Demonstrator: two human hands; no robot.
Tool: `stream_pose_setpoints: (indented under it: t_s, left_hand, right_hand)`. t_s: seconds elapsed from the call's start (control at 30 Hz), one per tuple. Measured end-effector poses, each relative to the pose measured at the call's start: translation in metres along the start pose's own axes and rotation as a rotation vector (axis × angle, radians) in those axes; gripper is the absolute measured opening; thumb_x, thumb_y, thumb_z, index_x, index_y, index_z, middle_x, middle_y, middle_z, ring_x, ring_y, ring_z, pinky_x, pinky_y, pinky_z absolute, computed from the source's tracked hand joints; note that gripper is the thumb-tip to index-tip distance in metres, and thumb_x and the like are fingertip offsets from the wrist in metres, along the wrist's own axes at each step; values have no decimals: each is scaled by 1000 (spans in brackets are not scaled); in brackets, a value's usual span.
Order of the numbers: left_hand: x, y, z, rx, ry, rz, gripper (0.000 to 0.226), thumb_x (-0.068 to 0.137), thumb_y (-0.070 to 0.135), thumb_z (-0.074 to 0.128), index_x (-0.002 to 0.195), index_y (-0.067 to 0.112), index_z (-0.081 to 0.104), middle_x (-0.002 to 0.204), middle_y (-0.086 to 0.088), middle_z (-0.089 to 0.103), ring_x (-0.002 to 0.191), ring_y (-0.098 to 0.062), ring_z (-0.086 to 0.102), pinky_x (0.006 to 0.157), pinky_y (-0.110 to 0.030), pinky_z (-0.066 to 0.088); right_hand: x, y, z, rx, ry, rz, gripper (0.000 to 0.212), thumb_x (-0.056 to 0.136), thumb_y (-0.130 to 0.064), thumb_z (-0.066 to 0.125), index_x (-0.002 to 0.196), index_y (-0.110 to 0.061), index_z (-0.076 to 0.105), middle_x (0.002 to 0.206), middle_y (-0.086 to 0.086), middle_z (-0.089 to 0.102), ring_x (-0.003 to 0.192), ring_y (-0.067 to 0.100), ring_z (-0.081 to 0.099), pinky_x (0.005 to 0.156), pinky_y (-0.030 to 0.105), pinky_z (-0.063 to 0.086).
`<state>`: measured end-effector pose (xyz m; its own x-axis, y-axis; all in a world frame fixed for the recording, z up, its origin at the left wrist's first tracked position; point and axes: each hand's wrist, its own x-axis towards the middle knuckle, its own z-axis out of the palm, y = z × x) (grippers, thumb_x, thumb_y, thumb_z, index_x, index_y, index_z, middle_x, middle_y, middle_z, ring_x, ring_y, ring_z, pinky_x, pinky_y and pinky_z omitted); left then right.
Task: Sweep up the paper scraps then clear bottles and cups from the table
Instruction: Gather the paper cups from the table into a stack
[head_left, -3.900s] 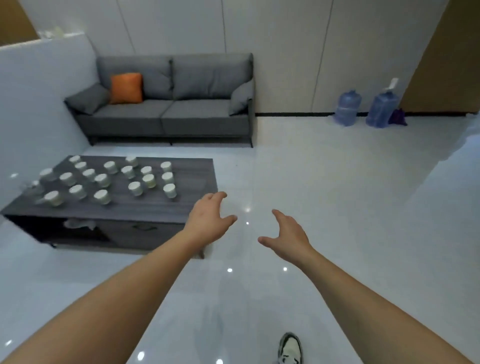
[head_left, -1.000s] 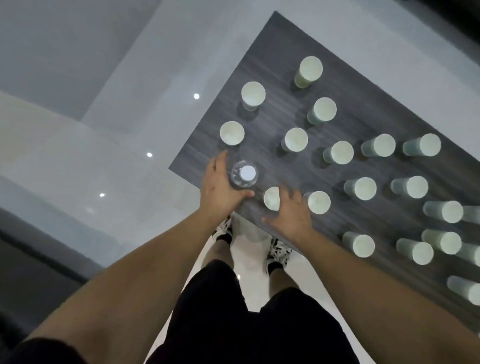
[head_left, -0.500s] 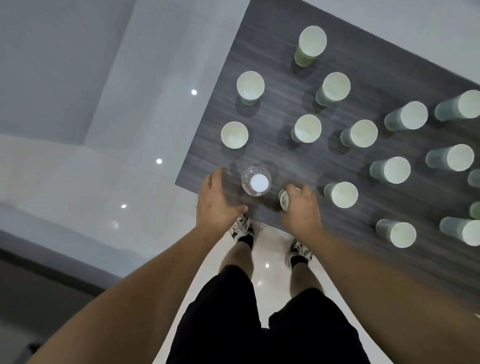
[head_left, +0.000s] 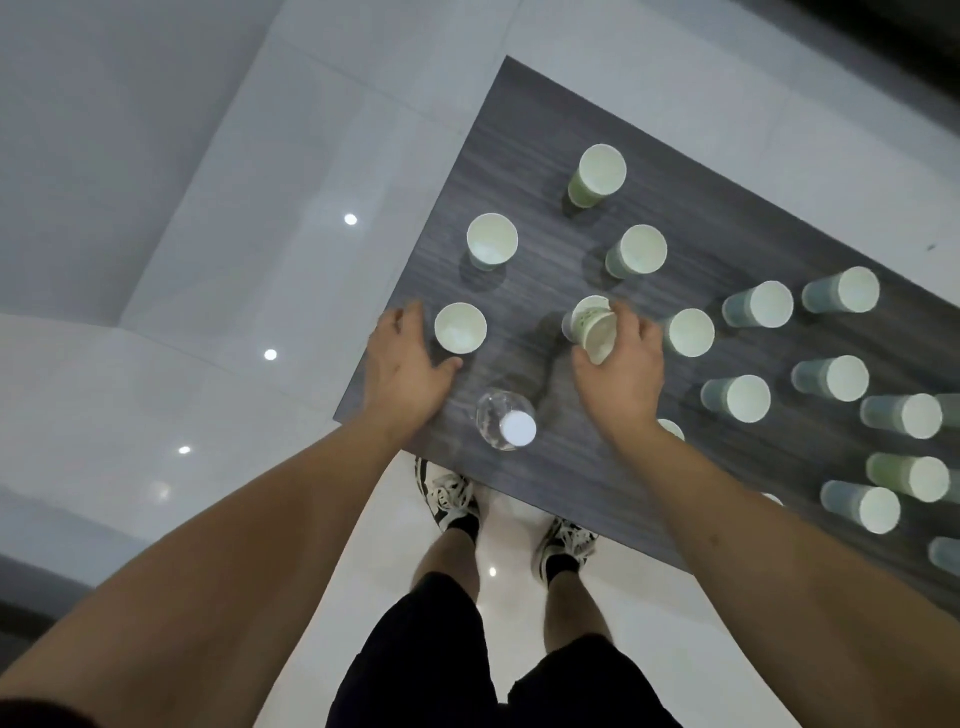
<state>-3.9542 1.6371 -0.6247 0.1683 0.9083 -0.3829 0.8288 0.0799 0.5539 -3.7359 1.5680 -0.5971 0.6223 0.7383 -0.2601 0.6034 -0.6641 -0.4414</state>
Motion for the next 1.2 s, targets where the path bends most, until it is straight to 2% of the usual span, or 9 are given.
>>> stream_pose_setpoints:
  t_s: [0.1, 0.23, 0.4, 0.5, 0.63, 0.73, 0.9, 1.07, 1.2]
  left_hand:
    - [14, 1, 13, 38, -63, 47, 89, 70, 41, 82, 142, 24, 32, 143, -13, 34, 126, -34, 37, 99, -43, 38]
    - [30, 1, 29, 202, -143, 163, 102, 65, 48, 83, 147, 35, 24, 151, -9, 20, 131, -34, 30, 101, -46, 39]
    - [52, 1, 37, 200, -208, 208, 77, 77, 33, 73, 144, 29, 35, 144, -7, 36, 121, -34, 44, 94, -43, 45]
    - [55, 15, 27, 135, -119, 234, 65, 77, 32, 69, 137, 27, 44, 131, -8, 47, 111, -31, 51, 90, -40, 48]
    - [64, 47, 10, 47, 93, 347, 65, 78, 40, 65, 135, 25, 39, 127, -4, 48, 107, -24, 51, 77, -30, 45]
    - [85, 68, 4, 75, 174, 423, 65, 79, 43, 64, 136, 23, 38, 129, -5, 47, 108, -21, 48, 79, -26, 39]
    - [118, 73, 19, 168, 49, 425, 64, 85, 38, 61, 142, 21, 36, 137, -10, 44, 114, -29, 47, 90, -38, 46]
    - [131, 59, 39, 307, -148, 372, 69, 86, 29, 67, 146, 21, 35, 150, -13, 35, 131, -35, 37, 106, -45, 36]
    - [126, 63, 42, 234, -163, 290, 72, 79, 23, 74, 142, 19, 40, 139, -15, 44, 119, -37, 49, 97, -43, 44]
  right_hand:
    - [18, 10, 3, -33, 13, 40, 71, 84, -23, 71, 149, -19, 41, 138, 17, 46, 120, 36, 51, 104, 40, 41]
    - [35, 22, 26, -111, -140, 66, 72, 90, -25, 69, 153, -18, 34, 150, 16, 37, 132, 36, 43, 108, 40, 36]
    - [39, 32, 54, -102, -240, 106, 73, 89, -26, 70, 152, -21, 35, 150, 14, 33, 130, 37, 44, 107, 40, 40]
    - [34, 35, 60, -77, -236, 156, 73, 85, -25, 74, 149, -24, 38, 146, 14, 36, 126, 38, 48, 103, 41, 44]
    - [19, 36, 57, -67, -276, 189, 72, 84, -25, 75, 146, -25, 39, 141, 15, 39, 119, 40, 52, 96, 42, 47]
    - [10, 36, 56, -68, -291, 211, 74, 83, -25, 76, 146, -25, 39, 138, 15, 41, 116, 41, 54, 95, 41, 47]
    - [3, 40, 61, -49, -280, 215, 71, 85, -24, 74, 147, -27, 38, 140, 13, 39, 118, 38, 53, 95, 43, 47]
    - [4, 44, 66, -34, -265, 207, 70, 85, -23, 73, 147, -28, 39, 139, 12, 40, 117, 37, 54, 95, 41, 47]
    - [7, 42, 57, 14, -235, 211, 72, 83, -23, 75, 146, -27, 41, 137, 12, 43, 117, 35, 54, 96, 39, 46]
